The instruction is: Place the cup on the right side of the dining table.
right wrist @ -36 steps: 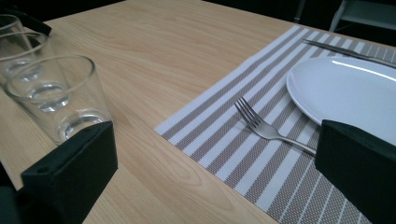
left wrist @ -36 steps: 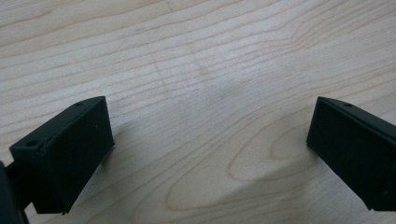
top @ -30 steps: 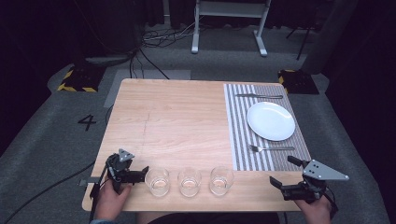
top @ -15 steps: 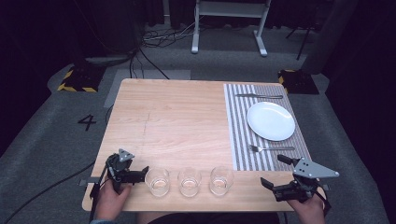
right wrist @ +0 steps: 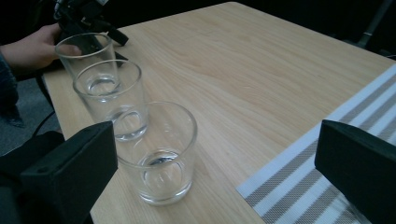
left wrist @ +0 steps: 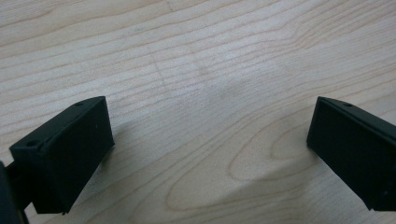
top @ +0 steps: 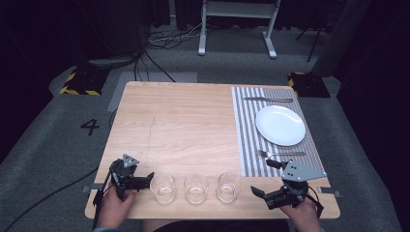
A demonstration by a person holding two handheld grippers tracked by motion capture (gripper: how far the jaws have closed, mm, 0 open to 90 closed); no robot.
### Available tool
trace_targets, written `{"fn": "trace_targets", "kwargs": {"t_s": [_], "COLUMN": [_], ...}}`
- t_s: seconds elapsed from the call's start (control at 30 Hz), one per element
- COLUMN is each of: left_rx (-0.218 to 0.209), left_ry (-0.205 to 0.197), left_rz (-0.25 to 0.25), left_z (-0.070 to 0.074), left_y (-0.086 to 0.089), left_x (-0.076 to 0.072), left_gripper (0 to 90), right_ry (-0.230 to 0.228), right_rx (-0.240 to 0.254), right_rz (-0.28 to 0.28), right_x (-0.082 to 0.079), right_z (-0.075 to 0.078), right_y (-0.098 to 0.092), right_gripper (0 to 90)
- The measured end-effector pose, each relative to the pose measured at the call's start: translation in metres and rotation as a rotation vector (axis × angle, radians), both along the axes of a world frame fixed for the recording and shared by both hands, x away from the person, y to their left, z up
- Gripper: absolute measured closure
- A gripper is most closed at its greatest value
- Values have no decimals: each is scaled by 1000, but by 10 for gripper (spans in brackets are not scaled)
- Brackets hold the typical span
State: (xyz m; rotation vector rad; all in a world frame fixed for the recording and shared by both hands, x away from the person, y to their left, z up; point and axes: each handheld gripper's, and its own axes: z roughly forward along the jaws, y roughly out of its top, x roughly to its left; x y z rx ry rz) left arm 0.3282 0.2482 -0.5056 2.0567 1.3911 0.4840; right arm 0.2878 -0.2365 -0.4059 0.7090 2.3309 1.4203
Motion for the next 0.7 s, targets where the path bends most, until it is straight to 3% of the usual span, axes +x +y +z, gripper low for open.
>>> {"fn": "trace_targets", "kwargs": {"t_s": [0.47, 0.7], "left_rx": [0, 0], "left_ry": [0, 0], "left_rz": [0, 0], "left_z": [0, 0], "left_y": [0, 0], "left_x": [0, 0], "left_gripper": [5, 5], "right_ry": [58, 110], "right_rx": [-25, -26], "right_rz": [113, 149], "right_x": [4, 10], "right_z": [-14, -30], "right_y": [36, 48], "right_gripper": [0, 0]}}
